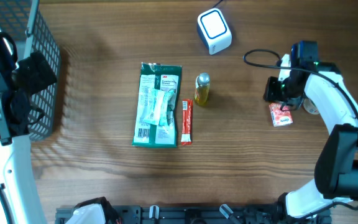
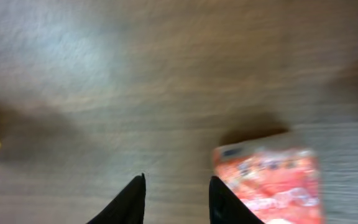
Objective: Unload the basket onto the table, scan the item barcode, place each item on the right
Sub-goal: 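Carry the tissue pack right and set it down with the right gripper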
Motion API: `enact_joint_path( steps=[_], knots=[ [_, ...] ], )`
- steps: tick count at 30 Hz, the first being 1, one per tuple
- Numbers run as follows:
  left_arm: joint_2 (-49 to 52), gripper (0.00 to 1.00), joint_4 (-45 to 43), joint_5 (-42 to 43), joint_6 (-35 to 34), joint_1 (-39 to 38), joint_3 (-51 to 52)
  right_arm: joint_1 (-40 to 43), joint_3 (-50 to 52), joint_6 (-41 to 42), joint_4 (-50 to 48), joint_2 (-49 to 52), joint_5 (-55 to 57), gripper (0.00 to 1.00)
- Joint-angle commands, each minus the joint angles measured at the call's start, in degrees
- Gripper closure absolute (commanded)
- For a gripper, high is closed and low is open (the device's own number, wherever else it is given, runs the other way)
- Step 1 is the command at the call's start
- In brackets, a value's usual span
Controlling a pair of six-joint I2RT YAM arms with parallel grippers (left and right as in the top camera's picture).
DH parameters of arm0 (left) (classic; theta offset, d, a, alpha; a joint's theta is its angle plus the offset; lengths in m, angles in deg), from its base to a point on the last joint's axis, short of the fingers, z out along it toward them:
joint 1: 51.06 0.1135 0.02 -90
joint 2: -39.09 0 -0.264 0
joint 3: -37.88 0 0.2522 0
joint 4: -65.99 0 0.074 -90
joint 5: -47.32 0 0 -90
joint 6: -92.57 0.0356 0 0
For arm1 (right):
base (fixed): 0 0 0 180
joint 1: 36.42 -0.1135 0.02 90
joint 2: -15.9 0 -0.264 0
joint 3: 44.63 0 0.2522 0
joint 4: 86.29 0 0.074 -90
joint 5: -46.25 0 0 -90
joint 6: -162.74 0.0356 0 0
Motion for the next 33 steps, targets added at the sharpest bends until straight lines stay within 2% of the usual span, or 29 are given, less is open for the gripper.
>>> enact_joint_path(
  steps=[1,3,5,10,15,21,23,24,26,28,31,33],
  knots=[
    [-0.1,0.00,-0.2,0.1,0.7,0.2,-0.2,-1.7,4.1,2.0,0.0,0.7,-4.7,0.69],
    [-0.1,0.00,-0.2,0.1,0.7,0.2,-0.2,-2.6,6.5,2.4,-0.7,0.7,-3.6,0.70],
    [-0.1,0.00,-0.2,0.1,0.7,0.2,-0.2,-2.9,10.4,6.8,-4.0,0.7,7.3,0.70],
    [-0.1,0.00,-0.2,0.1,0.7,0.2,-0.2,-2.9,10.8,10.6,-4.1,0.7,22.5,0.72],
    [-0.1,0.00,-0.2,0.1,0.7,0.2,-0.2,-2.9,10.8,11.6,-5.1,0.7,30.1,0.71],
    [-0.1,0.00,-0.2,0.1,0.7,0.2,-0.2,-1.6,10.8,11.5,-8.6,0.7,31.4,0.71],
    [-0.1,0.00,-0.2,0.1,0.7,0.2,-0.2,-0.9,10.8,11.5,-9.5,0.7,28.6,0.70],
    [-0.1,0.00,-0.2,0.1,0.7,0.2,-0.2,-0.6,10.8,11.5,-10.3,0.7,23.6,0.70],
    [-0.1,0.00,-0.2,0.1,0.7,0.2,-0.2,-0.7,10.8,10.7,-12.0,0.7,7.5,0.66],
    [-0.1,0.00,-0.2,0.1,0.7,0.2,-0.2,-0.9,10.8,5.8,-13.6,0.7,-6.7,0.61],
    [-0.1,0.00,-0.2,0.1,0.7,0.2,-0.2,-0.9,10.8,6.7,-14.9,0.6,-12.5,0.53],
    [-0.1,0.00,-0.2,0.1,0.7,0.2,-0.2,-0.9,9.0,9.4,-14.7,-0.1,-13.1,0.53]
  ],
)
